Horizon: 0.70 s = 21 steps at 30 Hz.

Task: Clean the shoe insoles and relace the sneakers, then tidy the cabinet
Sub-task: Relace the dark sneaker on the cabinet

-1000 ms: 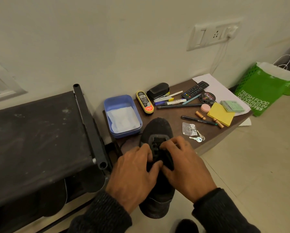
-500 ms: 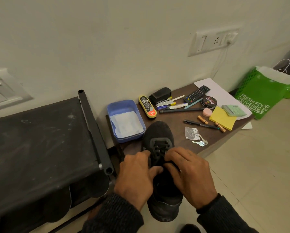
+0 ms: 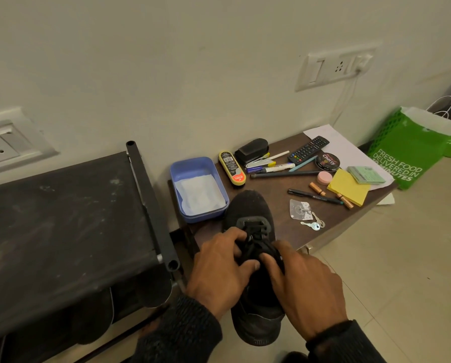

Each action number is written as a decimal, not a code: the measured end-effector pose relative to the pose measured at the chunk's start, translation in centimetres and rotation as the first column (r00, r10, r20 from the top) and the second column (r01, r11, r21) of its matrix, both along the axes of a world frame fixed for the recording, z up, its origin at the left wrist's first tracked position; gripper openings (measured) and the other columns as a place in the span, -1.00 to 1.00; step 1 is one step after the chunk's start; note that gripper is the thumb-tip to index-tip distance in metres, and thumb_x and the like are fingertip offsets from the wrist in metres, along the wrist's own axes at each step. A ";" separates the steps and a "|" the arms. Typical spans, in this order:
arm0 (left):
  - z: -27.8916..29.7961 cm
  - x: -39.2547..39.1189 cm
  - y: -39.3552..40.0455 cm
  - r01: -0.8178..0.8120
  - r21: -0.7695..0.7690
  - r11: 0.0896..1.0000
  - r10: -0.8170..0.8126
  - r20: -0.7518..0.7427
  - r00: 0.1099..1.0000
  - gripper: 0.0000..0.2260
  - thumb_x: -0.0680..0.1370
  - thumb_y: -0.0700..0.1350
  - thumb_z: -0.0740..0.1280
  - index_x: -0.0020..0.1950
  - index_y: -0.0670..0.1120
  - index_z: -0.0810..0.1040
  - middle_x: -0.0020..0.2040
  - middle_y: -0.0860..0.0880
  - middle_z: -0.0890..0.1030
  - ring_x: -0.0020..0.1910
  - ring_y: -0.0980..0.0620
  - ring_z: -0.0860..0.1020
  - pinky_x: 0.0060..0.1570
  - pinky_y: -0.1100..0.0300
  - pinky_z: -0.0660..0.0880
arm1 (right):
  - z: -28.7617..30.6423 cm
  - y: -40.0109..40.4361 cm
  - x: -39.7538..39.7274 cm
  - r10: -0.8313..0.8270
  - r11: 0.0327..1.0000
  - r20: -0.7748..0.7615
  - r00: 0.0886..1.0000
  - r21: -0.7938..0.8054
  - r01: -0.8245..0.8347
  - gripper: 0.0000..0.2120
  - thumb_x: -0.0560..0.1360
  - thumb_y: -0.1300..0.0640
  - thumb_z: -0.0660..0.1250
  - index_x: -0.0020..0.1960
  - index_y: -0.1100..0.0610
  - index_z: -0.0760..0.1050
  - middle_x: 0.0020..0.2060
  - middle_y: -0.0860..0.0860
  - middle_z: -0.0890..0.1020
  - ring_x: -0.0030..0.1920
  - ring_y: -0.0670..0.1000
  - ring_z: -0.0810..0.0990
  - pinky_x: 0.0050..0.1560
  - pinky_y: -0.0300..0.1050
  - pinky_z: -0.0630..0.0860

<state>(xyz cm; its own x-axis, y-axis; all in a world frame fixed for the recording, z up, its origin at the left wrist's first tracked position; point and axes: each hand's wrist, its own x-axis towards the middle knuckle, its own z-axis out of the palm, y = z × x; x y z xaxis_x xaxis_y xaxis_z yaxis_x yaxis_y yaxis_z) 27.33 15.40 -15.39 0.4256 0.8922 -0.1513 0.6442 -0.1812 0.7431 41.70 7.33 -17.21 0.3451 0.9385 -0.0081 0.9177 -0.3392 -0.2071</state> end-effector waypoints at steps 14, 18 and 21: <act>-1.5 0.6 1.0 -0.264 -0.024 0.964 0.264 0.168 0.950 -0.89 0.61 0.06 0.34 -0.07 0.10 0.60 -0.16 0.17 0.66 -0.15 0.22 0.63 -0.09 0.10 0.65 | 2.0 1.0 0.7 -0.101 0.725 -0.986 0.131 0.017 0.689 -0.85 0.46 0.35 0.44 0.01 0.20 0.67 -0.18 0.09 0.75 -0.13 0.05 0.74 -0.04 -0.05 0.65; -2.2 1.2 0.7 -0.314 -0.112 0.943 0.333 0.252 0.908 -0.90 0.62 0.03 0.33 -0.08 0.09 0.58 -0.15 0.12 0.67 -0.13 0.17 0.66 -0.11 0.04 0.67 | 2.0 1.1 0.7 -0.035 0.617 -0.998 -0.060 -0.068 0.784 -0.81 0.41 0.43 0.45 0.01 0.30 0.60 -0.14 0.21 0.73 -0.11 0.16 0.74 -0.06 -0.03 0.69; -2.3 1.6 0.5 -0.336 -0.160 0.928 0.371 0.312 0.875 -0.89 0.63 0.01 0.31 -0.06 0.07 0.57 -0.15 0.11 0.68 -0.11 0.16 0.66 -0.08 0.03 0.66 | 2.0 1.1 0.6 0.013 0.583 -0.986 -0.165 -0.127 0.803 -0.81 0.41 0.47 0.42 -0.05 0.26 0.54 -0.12 0.24 0.72 -0.08 0.20 0.73 0.02 0.05 0.68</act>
<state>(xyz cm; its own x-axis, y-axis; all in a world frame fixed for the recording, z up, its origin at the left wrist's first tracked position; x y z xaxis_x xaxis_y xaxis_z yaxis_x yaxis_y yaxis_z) 28.89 15.91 -17.69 0.1250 0.9805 -0.1518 0.3654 0.0968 0.9258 42.28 8.46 -15.26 0.6918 0.5577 -0.4586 -0.5425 -0.0177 -0.8399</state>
